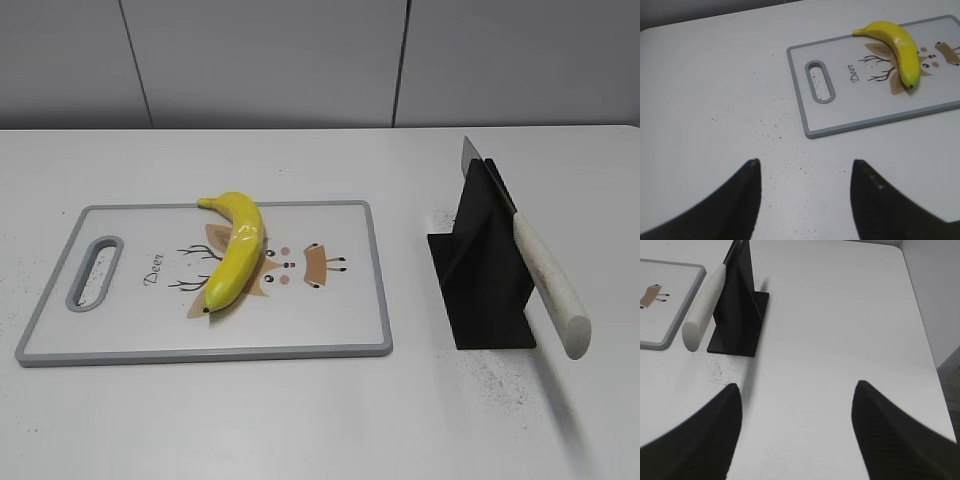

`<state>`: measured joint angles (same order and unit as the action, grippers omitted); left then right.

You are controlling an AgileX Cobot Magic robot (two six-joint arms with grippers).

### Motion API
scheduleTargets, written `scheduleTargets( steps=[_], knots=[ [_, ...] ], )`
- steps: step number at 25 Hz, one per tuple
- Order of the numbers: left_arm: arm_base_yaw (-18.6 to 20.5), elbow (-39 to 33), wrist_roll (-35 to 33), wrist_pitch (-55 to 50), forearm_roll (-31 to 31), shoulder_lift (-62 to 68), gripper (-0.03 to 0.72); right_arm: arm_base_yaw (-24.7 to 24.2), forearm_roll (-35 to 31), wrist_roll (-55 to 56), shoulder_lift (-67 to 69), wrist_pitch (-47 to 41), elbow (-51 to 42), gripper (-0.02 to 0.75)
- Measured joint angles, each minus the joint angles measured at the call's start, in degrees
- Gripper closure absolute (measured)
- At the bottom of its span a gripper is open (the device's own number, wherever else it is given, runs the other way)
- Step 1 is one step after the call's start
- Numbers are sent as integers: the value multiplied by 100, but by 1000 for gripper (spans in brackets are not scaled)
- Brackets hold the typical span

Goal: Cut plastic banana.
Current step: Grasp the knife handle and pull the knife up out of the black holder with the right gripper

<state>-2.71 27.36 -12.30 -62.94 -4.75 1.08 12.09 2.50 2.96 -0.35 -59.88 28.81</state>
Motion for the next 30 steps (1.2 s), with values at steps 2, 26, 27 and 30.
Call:
scheduleTargets(
  steps=[2, 26, 27, 30],
  knots=[
    [0, 0, 0, 0, 0, 0, 145, 0, 0, 0, 0, 0, 0, 218],
    [0, 0, 0, 0, -5, 0, 145, 0, 0, 0, 0, 0, 0, 225],
    [0, 0, 0, 0, -5, 0, 145, 0, 0, 0, 0, 0, 0, 225],
    [0, 0, 0, 0, -5, 0, 145, 0, 0, 0, 0, 0, 0, 225]
  ],
)
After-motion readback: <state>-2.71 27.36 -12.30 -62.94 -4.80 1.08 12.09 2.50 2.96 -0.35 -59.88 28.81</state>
